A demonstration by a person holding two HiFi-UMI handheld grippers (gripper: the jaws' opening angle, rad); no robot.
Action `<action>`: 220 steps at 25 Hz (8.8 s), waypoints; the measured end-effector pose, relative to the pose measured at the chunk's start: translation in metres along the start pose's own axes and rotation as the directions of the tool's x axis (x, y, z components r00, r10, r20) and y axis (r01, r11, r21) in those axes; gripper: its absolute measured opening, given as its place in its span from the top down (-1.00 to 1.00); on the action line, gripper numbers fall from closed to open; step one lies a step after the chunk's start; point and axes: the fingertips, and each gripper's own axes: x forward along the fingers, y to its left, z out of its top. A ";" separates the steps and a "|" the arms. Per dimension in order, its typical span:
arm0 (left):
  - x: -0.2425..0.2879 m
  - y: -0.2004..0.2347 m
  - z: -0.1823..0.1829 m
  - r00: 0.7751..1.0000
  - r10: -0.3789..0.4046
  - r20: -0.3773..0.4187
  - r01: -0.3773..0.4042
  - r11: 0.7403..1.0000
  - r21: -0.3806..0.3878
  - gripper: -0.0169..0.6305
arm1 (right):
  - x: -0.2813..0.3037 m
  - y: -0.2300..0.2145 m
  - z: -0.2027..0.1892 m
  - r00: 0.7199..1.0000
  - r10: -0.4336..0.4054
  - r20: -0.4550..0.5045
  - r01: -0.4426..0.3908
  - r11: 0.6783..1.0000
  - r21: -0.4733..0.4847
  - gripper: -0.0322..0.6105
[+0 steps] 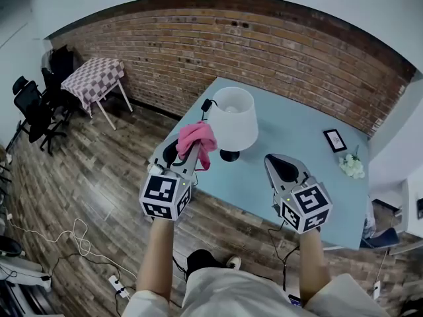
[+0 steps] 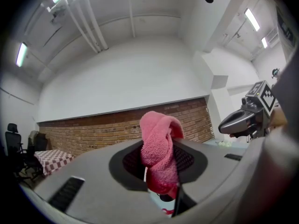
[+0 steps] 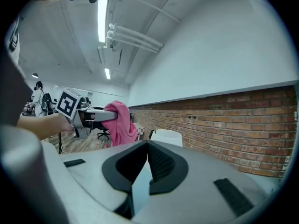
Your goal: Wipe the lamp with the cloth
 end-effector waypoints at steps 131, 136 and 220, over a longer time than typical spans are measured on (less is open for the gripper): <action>0.157 -0.042 -0.055 0.979 -0.162 -0.123 0.199 0.883 0.425 0.52 | 0.002 -0.071 -0.064 0.982 -0.161 -0.097 0.171 0.980 0.103 0.82; 0.162 -0.058 -0.074 0.973 -0.182 -0.145 0.227 0.883 0.411 0.52 | -0.003 -0.076 -0.063 0.981 -0.165 -0.103 0.175 0.979 0.101 0.82; 0.207 -0.165 -0.197 0.859 0.067 -0.508 0.045 0.978 0.205 0.52 | -0.007 -0.192 -0.172 0.974 0.153 -0.167 -0.127 0.979 0.157 0.82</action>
